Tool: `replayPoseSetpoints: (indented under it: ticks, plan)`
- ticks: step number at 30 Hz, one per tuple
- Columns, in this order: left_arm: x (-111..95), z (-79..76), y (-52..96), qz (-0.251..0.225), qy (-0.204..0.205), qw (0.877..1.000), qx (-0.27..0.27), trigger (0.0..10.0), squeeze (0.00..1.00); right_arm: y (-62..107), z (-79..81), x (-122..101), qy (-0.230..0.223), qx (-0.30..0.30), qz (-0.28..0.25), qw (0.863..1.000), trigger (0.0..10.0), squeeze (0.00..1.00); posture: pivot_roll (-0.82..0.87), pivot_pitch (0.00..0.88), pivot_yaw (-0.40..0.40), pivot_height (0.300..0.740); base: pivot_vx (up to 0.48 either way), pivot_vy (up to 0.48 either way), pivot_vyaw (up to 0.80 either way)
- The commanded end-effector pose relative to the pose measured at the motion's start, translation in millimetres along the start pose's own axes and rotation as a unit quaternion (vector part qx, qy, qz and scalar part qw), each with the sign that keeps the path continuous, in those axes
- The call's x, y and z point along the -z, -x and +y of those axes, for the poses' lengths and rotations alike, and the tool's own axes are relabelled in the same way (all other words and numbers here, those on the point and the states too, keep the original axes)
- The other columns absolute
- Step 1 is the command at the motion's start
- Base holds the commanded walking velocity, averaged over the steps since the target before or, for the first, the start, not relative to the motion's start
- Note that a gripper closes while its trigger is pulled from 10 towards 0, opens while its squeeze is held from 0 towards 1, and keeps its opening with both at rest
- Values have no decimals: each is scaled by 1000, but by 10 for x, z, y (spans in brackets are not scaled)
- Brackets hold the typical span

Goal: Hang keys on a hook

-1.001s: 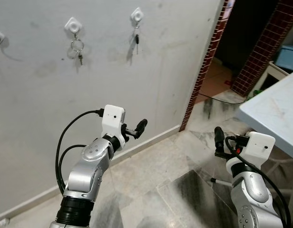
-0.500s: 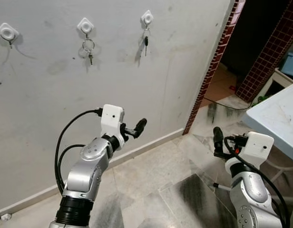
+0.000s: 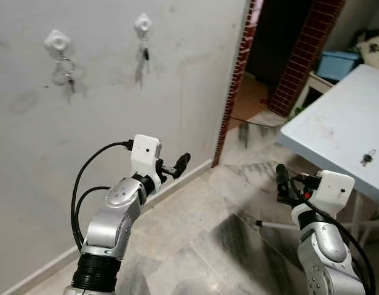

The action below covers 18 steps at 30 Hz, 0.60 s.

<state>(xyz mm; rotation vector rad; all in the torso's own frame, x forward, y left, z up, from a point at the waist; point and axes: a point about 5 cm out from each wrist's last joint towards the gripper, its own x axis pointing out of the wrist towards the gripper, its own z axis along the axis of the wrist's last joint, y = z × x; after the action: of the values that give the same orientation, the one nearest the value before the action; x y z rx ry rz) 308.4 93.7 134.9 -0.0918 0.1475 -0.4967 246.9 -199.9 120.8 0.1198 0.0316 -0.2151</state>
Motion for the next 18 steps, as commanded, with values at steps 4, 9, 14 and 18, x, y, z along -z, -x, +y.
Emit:
replayPoseSetpoints:
  ticks: [4, 9, 14, 18]
  plan:
    - [-15, 46, 2, 1, -8, 1000, -6, 10000, 0, -1, 30, -4, -3, -5, -1, 1000, 10000, 0, 37, 18, -39, 740, 0, -62, -800]
    - [-15, 47, 2, 1, -8, 1000, -7, 10000, 0, -3, 31, -2, -4, -5, -1, 1000, 10000, 0, 38, 18, -39, 740, 0, -267, -777]
    - [-15, 49, 2, 1, -8, 1000, -6, 10000, 0, -5, 33, -2, -4, -5, -2, 1000, 10000, 0, 39, 18, -38, 740, 0, -274, -671]
    - [-14, 50, 3, 1, -8, 1000, -6, 10000, 0, -3, 35, -2, -4, -5, -2, 1000, 10000, 0, 39, 18, -37, 740, 0, -273, -338]
